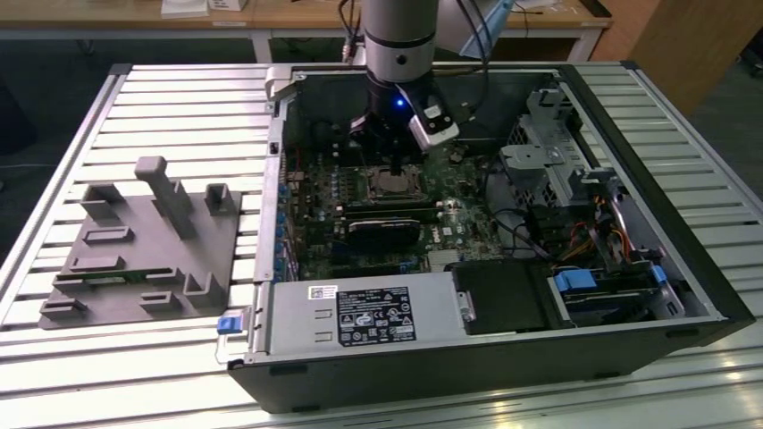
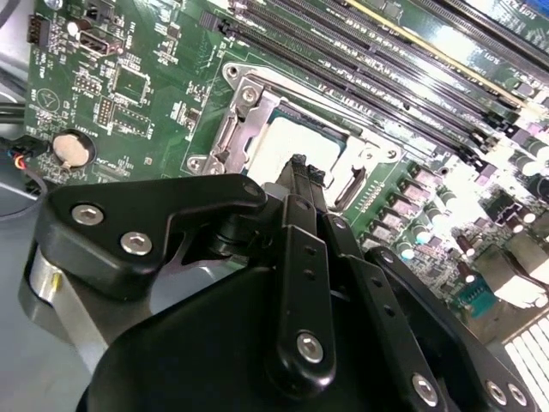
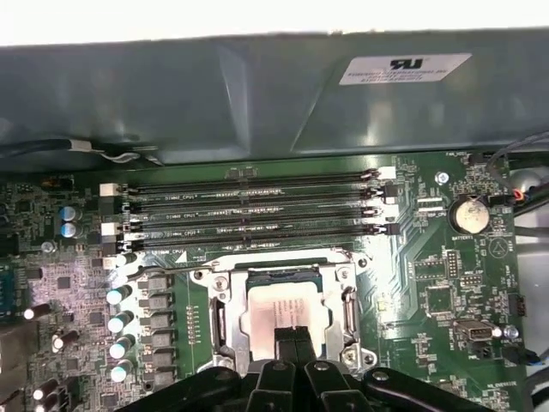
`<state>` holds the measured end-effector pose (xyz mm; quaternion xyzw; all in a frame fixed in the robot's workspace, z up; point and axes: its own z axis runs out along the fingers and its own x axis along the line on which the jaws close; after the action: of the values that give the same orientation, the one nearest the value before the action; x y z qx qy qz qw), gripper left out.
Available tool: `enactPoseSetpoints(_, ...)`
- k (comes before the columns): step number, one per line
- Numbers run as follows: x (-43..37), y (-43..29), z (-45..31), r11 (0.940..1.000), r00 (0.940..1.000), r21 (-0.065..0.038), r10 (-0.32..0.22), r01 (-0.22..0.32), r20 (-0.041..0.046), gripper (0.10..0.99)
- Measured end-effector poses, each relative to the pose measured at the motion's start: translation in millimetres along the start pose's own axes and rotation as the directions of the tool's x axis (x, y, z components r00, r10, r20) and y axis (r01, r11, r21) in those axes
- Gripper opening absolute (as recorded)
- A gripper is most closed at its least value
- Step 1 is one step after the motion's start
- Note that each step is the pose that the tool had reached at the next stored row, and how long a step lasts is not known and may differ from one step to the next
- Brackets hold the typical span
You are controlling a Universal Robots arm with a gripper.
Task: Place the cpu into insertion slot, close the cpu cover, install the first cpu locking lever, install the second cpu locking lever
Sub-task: 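Close the cpu cover, then install the first cpu locking lever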
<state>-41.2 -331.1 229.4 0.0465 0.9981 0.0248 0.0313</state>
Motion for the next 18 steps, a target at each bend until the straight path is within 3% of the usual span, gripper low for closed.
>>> enactPoseSetpoints(4,-0.3,0.2,-4.1,1.0000,1.0000,0.000,0.000,0.000,-0.0001,0.106)
enactPoseSetpoints(18,-0.2,0.2,-4.6,1.0000,1.0000,0.000,0.000,0.000,0.0000,0.106)
